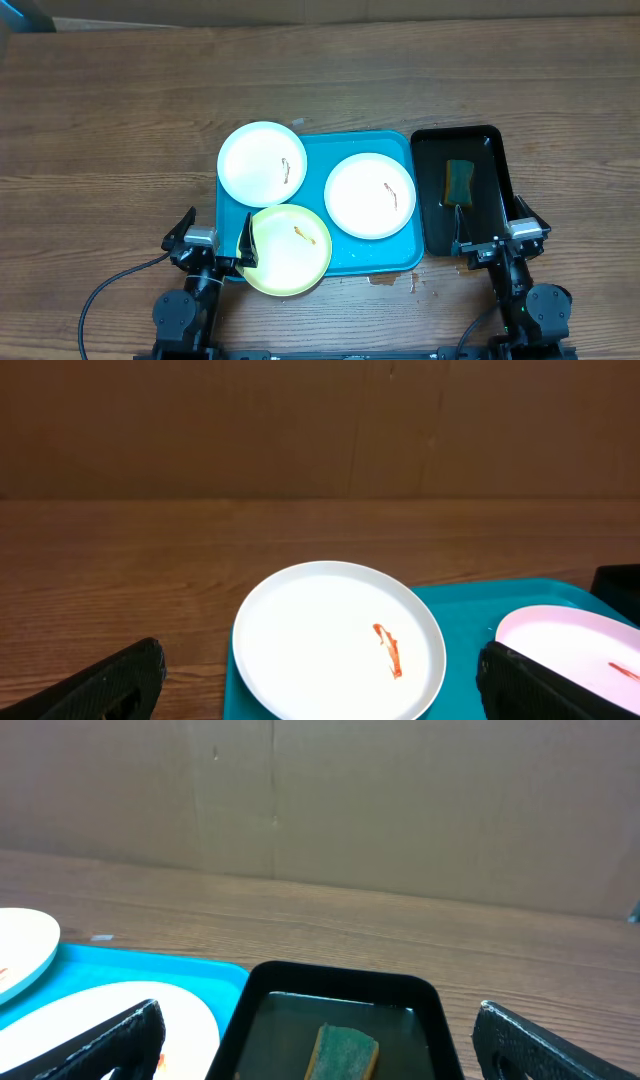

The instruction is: Clean dirty plates on tray and stack at the side

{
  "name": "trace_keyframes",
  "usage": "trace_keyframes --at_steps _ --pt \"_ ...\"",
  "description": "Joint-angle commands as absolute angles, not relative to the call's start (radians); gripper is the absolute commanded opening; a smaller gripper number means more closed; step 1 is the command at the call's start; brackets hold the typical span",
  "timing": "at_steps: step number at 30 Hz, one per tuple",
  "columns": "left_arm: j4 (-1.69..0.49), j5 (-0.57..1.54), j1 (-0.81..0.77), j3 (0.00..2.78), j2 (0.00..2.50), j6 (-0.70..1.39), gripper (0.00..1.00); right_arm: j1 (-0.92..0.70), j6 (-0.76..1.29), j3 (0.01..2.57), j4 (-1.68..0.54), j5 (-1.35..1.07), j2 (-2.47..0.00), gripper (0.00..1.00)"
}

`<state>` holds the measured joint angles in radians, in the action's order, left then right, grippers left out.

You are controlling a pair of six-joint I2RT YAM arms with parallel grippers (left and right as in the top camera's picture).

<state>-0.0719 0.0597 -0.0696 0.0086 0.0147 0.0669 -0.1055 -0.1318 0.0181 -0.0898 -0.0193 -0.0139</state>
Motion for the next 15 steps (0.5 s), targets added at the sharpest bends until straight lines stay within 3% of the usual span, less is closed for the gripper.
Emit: trace_keyframes --at_steps 1,15 --pt "-0.073 0.07 -0.066 0.005 0.004 0.044 1.0 -0.103 -0.139 0.008 -0.084 -0.02 -0.003 1.0" --pt "-0.052 0.074 -0.066 0.005 0.004 0.051 1.0 -0.103 -0.139 0.008 -0.084 -0.02 -0.003 1.0"
